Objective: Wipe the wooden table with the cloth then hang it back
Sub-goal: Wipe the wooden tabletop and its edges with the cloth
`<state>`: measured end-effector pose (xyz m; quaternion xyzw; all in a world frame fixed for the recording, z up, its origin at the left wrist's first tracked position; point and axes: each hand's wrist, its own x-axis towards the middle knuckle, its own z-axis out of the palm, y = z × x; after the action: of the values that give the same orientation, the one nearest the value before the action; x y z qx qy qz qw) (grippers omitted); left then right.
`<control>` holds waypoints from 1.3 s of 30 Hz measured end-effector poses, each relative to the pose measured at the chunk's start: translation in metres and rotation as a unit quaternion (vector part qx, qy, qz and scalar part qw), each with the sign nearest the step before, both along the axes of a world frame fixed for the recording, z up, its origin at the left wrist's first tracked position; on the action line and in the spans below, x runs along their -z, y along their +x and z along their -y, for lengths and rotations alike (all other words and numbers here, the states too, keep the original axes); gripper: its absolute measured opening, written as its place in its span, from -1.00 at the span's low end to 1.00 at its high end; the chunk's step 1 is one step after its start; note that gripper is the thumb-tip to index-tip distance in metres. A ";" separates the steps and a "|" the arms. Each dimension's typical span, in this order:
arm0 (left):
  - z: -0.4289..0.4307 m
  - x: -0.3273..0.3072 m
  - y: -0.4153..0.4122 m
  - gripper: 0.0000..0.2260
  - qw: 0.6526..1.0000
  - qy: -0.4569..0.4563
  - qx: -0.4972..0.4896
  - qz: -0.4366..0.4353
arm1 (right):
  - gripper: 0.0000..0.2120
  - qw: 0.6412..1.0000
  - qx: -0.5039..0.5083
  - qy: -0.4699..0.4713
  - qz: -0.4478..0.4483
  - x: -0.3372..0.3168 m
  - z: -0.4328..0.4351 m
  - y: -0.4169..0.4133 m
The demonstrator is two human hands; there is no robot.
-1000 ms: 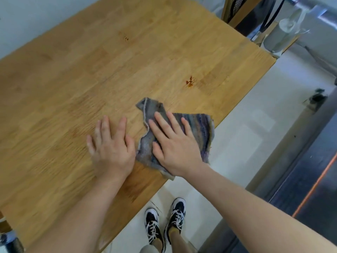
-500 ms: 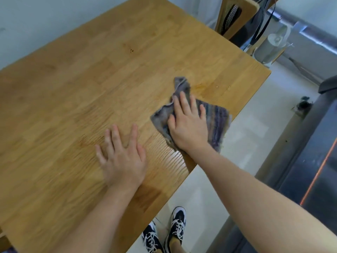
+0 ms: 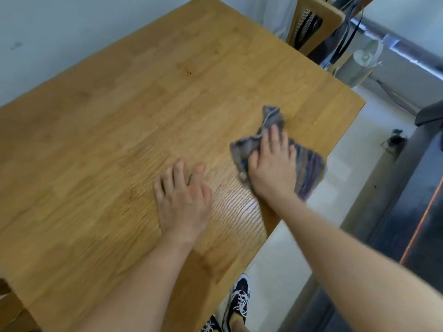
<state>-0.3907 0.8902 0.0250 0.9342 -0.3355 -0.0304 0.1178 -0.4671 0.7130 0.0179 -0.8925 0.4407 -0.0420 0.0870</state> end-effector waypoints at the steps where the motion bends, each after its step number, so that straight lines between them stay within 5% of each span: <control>1: 0.001 0.000 0.002 -0.60 1.000 0.000 -0.002 -0.001 | -0.41 0.999 -0.036 -0.003 0.005 0.000 -0.031 -0.003; 6: 0.000 0.001 0.002 -0.50 0.999 0.018 0.010 -0.028 | -0.41 0.970 -0.241 0.025 -0.014 -0.005 -0.024 -0.006; 13: 0.004 0.001 0.002 -0.52 1.000 0.022 -0.009 -0.017 | -0.40 0.999 0.026 0.024 -0.011 -0.004 0.068 0.022; 17: 0.008 -0.005 -0.001 -0.53 0.999 0.025 -0.025 0.002 | -0.43 0.987 -0.159 0.031 0.002 -0.007 -0.004 0.026; 20: 0.041 -0.010 -0.014 -0.59 0.999 0.033 0.015 0.027 | -0.43 0.959 -0.283 0.030 -0.005 -0.007 0.019 0.020; 27: 0.111 0.003 -0.016 -0.55 0.999 0.046 0.012 -0.002 | -0.42 0.995 -0.100 0.013 -0.026 -0.007 0.192 0.009; 31: 0.112 0.000 -0.019 -0.58 0.999 0.043 0.016 0.027 | -0.42 0.999 -0.028 0.009 -0.013 -0.004 0.185 0.009; 35: 0.112 -0.004 -0.018 -0.57 0.999 0.045 0.004 0.029 | -0.43 0.984 -0.179 0.020 0.005 -0.003 0.094 -0.018; 39: 0.114 -0.005 -0.020 -0.55 1.000 0.027 -0.002 0.011 | -0.45 0.969 -0.248 0.018 -0.010 -0.003 0.147 -0.034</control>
<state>-0.4104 0.7764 0.0302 0.9380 -0.3338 -0.0288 0.0885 -0.5014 0.5664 0.0204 -0.9724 0.2076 -0.0017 0.1065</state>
